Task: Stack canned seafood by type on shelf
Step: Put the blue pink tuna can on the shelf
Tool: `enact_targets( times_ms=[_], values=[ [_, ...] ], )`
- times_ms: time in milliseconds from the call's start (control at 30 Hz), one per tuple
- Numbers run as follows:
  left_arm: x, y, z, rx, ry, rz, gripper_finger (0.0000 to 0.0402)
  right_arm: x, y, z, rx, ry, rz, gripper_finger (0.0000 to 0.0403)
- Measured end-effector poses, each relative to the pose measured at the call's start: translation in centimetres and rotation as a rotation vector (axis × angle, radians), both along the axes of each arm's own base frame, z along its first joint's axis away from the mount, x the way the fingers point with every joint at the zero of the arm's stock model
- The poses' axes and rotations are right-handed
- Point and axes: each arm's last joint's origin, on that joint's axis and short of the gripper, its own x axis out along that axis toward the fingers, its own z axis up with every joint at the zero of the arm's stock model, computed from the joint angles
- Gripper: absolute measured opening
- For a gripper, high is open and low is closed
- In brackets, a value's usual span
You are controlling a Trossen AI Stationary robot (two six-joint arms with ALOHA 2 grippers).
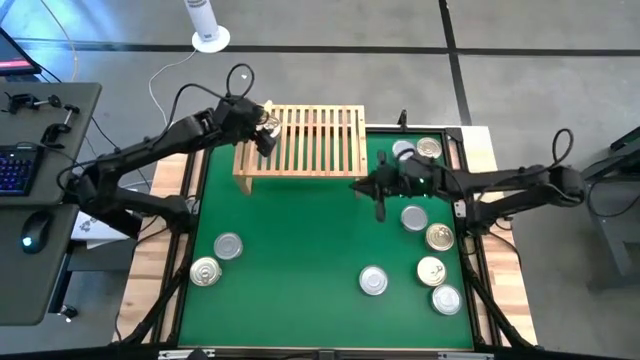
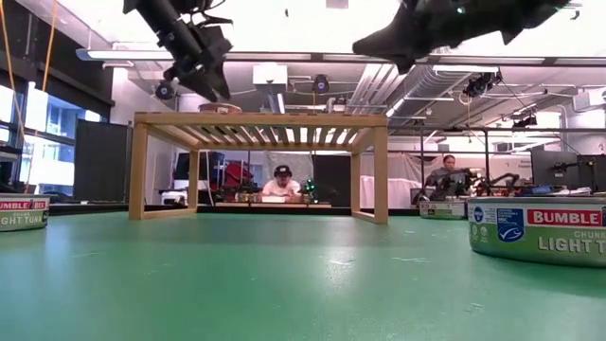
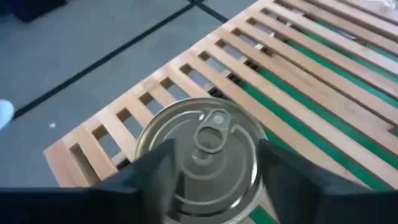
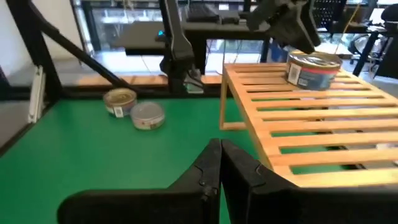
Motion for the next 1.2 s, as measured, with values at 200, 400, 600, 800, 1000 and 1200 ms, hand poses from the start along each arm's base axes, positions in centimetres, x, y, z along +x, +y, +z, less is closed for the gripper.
enact_targets(
  times_ms=[200, 400, 600, 800, 1000, 1200],
  values=[
    [0.1, 1.3, -0.9, -0.091, -0.02, -0.032, 0.0037, -0.4, 0.7, -1.5, 0.054, 0.003, 0.011, 0.0],
    [-0.2, 2.3, -1.2, -0.091, -0.013, -0.002, 0.0015, -0.4, 0.9, -1.6, 0.062, 0.012, 0.016, 0.0],
    [-1.6, 3.8, -1.3, -0.076, 0.005, 0.063, 0.0002, -0.4, 0.9, -1.7, 0.067, 0.02, 0.018, 0.0],
    [-3.3, 5.4, -1.2, -0.041, 0.04, 0.107, 0.0001, -0.4, 0.9, -1.7, 0.063, 0.023, 0.019, 0.0],
    [-3.7, 6.7, -1.4, -0.019, 0.021, 0.137, 0.0001, -0.4, 0.9, -1.7, 0.06, 0.024, 0.02, 0.0],
    [-3.2, 7.6, -2.2, -0.036, 0.024, 0.138, 0.0001, -0.4, 0.9, -1.9, 0.062, 0.044, 0.019, 0.0]
  ],
)
